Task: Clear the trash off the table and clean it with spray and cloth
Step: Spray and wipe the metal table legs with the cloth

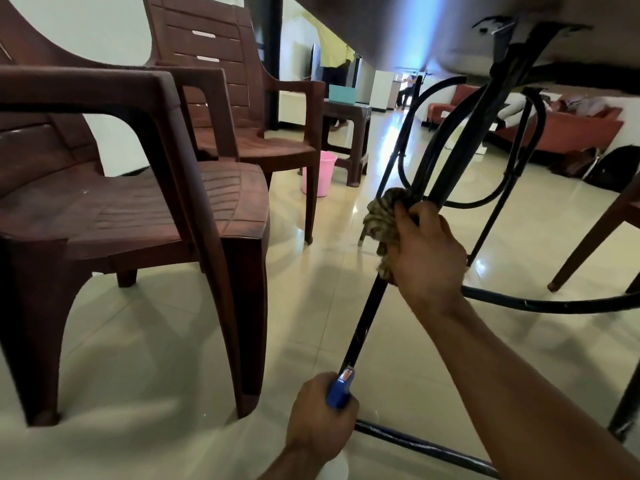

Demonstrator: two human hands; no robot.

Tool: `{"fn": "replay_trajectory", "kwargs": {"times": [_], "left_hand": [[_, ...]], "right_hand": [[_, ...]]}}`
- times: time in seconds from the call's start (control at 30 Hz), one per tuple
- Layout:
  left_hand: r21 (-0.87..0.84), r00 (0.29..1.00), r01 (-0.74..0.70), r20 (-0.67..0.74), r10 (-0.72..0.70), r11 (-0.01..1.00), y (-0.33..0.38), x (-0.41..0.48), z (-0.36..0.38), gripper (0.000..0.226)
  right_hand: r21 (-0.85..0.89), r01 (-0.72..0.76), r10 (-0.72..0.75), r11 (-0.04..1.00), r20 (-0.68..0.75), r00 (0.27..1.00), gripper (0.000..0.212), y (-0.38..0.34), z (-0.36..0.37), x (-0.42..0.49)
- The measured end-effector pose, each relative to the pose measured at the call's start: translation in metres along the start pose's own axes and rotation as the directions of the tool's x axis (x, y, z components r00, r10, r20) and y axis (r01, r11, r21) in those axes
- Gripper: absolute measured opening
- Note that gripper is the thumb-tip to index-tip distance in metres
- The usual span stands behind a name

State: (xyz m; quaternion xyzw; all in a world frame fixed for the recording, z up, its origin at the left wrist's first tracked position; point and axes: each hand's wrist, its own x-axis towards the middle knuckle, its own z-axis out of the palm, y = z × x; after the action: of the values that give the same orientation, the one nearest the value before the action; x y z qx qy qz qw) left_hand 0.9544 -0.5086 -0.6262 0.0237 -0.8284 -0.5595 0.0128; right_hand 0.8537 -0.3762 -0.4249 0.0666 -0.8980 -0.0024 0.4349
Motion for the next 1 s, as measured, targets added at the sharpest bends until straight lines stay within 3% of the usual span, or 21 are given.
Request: {"fn": "replay_trajectory", "kwargs": {"times": [0.1,0.2,0.3,0.37,0.47,0.57,0.63,0.7,0.77,0.8,0.83,0.9,0.93,1.0], "left_hand": [[-0.036,0.999,0.03,0.021,-0.029,0.999,0.003,0.0,0.005,0.008],[-0.055,0.998,0.068,0.013,-0.068,0.996,0.002,-0.001,0.007,0.008],[-0.054,0.995,0.093,-0.018,-0.094,0.994,-0.001,-0.002,0.004,0.011],[-0.061,0.997,0.072,-0.021,-0.073,0.996,-0.006,-0.002,0.002,0.01],[-0.059,0.999,0.045,-0.003,-0.045,0.997,-0.009,-0.005,0.002,0.008],[-0.046,0.999,0.03,-0.033,-0.032,0.998,-0.018,-0.011,0.0,0.016],[-0.035,0.999,0.044,-0.016,-0.044,0.998,-0.025,-0.018,-0.002,0.014],[0.002,0.999,0.049,-0.002,-0.049,0.999,-0.033,-0.022,-0.002,0.01],[0.074,0.998,0.047,0.029,-0.049,0.996,-0.038,-0.028,0.0,0.007],[0.089,0.998,0.048,0.043,-0.052,0.995,-0.04,-0.03,0.001,0.005],[0.087,0.996,0.069,0.058,-0.074,0.994,-0.043,-0.033,0.002,0.006],[0.074,0.994,0.092,0.055,-0.096,0.993,-0.046,-0.036,0.003,0.007],[0.082,0.993,0.102,0.049,-0.106,0.991,-0.047,-0.037,0.004,0.004],[0.123,0.992,0.121,0.022,-0.125,0.985,-0.046,-0.036,0.004,0.004]], "right_hand": [[-0.101,-0.116,0.136,0.988,0.222,0.965,0.055,-0.019,-0.001,0.002],[-0.153,0.005,0.063,0.988,0.438,0.897,0.051,-0.036,0.003,-0.031],[-0.094,0.094,-0.014,0.991,0.628,0.778,0.05,-0.044,0.004,-0.057],[-0.093,0.052,0.003,0.994,0.506,0.862,0.048,-0.044,0.003,-0.053],[-0.104,0.031,-0.013,0.994,0.167,0.986,0.057,-0.024,0.015,-0.034],[-0.022,0.216,-0.213,0.976,0.102,0.972,0.057,-0.003,0.029,-0.049],[0.081,0.357,-0.365,0.931,0.268,0.892,0.057,0.002,0.046,-0.094],[0.218,0.507,-0.546,0.834,0.451,0.706,0.051,0.004,0.064,-0.146],[0.305,0.623,-0.681,0.721,0.482,0.552,0.048,0.008,0.071,-0.168],[0.304,0.64,-0.7,0.705,0.44,0.562,0.049,0.009,0.07,-0.166],[0.279,0.613,-0.671,0.739,0.386,0.633,0.051,0.01,0.068,-0.159],[0.227,0.406,-0.459,0.885,0.28,0.843,0.061,0.01,0.062,-0.139],[0.218,0.273,-0.328,0.937,0.28,0.902,0.064,0.009,0.061,-0.138],[0.237,0.227,-0.3,0.945,0.346,0.889,0.063,-0.001,0.062,-0.152]]}}
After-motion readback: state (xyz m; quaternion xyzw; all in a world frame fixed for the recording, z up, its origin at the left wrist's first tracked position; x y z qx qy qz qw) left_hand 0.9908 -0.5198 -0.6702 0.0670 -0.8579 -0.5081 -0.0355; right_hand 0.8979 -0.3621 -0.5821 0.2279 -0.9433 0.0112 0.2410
